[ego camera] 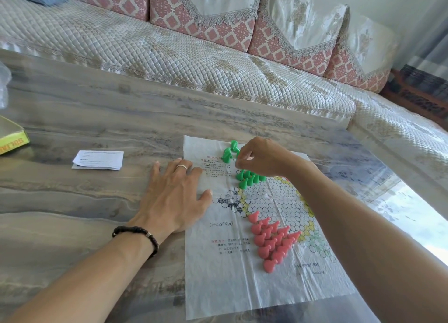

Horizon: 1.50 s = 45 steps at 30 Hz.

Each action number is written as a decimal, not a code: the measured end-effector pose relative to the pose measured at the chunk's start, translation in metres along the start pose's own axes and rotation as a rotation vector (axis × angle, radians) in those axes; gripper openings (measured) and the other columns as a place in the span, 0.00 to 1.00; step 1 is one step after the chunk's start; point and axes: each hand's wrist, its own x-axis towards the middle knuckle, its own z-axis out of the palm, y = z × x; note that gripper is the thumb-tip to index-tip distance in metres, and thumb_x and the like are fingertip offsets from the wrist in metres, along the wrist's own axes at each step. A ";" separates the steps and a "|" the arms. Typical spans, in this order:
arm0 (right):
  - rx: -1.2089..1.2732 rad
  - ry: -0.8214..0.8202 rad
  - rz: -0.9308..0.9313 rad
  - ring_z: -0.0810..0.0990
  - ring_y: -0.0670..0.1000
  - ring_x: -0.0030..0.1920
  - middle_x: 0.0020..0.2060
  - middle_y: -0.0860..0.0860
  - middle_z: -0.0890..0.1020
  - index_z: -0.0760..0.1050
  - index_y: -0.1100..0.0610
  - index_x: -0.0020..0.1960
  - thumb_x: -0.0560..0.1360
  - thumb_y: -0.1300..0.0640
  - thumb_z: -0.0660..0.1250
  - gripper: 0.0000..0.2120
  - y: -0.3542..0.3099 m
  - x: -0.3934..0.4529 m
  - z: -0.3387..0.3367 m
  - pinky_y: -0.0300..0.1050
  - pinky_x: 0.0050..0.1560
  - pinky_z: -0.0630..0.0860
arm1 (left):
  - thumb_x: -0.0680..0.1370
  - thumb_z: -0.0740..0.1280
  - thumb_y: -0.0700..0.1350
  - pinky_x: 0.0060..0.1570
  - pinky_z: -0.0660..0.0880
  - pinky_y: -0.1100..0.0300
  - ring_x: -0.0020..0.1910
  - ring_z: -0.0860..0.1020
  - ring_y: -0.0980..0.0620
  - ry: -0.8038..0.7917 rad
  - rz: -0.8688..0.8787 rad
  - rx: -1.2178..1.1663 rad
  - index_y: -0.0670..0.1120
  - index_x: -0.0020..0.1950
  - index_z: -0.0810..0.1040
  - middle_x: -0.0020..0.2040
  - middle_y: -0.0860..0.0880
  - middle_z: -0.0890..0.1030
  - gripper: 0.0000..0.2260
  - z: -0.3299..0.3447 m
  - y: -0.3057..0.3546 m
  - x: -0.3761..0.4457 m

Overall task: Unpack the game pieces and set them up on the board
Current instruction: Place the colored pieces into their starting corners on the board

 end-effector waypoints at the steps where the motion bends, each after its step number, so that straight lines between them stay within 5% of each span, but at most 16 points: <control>1: 0.007 0.049 -0.010 0.81 0.47 0.45 0.48 0.50 0.84 0.82 0.57 0.50 0.78 0.55 0.66 0.08 0.000 0.002 0.000 0.37 0.42 0.75 | 0.77 0.53 0.63 0.72 0.50 0.42 0.75 0.56 0.49 -0.002 0.000 0.000 0.52 0.69 0.67 0.73 0.48 0.65 0.25 0.000 0.000 0.000; 5: 0.043 0.191 -0.017 0.82 0.46 0.42 0.43 0.49 0.84 0.82 0.58 0.49 0.76 0.61 0.67 0.05 -0.004 0.013 0.002 0.43 0.48 0.81 | 0.77 0.53 0.63 0.72 0.49 0.42 0.75 0.56 0.50 -0.005 -0.002 0.001 0.52 0.69 0.66 0.73 0.48 0.65 0.25 0.001 0.000 0.001; 13: 0.020 0.171 0.017 0.83 0.47 0.37 0.40 0.49 0.85 0.83 0.57 0.44 0.73 0.65 0.68 0.07 -0.012 0.033 0.012 0.42 0.41 0.82 | 0.77 0.52 0.62 0.71 0.50 0.42 0.74 0.57 0.49 0.013 0.013 0.023 0.52 0.68 0.67 0.72 0.48 0.66 0.24 0.002 -0.001 0.000; 18: 0.021 0.179 0.054 0.82 0.42 0.35 0.39 0.47 0.83 0.83 0.57 0.45 0.74 0.64 0.69 0.05 0.005 0.025 -0.004 0.28 0.31 0.75 | 0.76 0.52 0.63 0.70 0.52 0.43 0.74 0.58 0.49 0.018 0.017 0.037 0.52 0.67 0.67 0.71 0.49 0.67 0.24 0.002 -0.001 0.001; 27: 0.005 0.127 0.147 0.83 0.43 0.37 0.39 0.47 0.85 0.83 0.56 0.42 0.73 0.62 0.71 0.03 0.030 0.011 -0.010 0.31 0.36 0.75 | 0.76 0.51 0.64 0.71 0.51 0.43 0.74 0.58 0.49 0.013 0.020 0.036 0.53 0.68 0.68 0.71 0.49 0.68 0.25 0.003 -0.002 0.001; 34: -0.034 0.076 0.150 0.84 0.48 0.39 0.41 0.51 0.86 0.83 0.58 0.44 0.73 0.62 0.70 0.03 0.026 0.015 -0.006 0.46 0.47 0.82 | 0.76 0.51 0.64 0.71 0.51 0.43 0.74 0.57 0.49 0.011 0.018 0.039 0.53 0.68 0.67 0.72 0.49 0.67 0.25 0.004 -0.003 0.001; 45: -0.006 0.106 0.128 0.84 0.50 0.42 0.44 0.50 0.85 0.83 0.59 0.47 0.75 0.60 0.68 0.06 0.024 0.015 -0.008 0.43 0.45 0.82 | 0.73 0.47 0.65 0.71 0.52 0.42 0.74 0.58 0.49 0.010 0.007 0.042 0.53 0.68 0.68 0.72 0.49 0.67 0.29 0.006 -0.004 0.002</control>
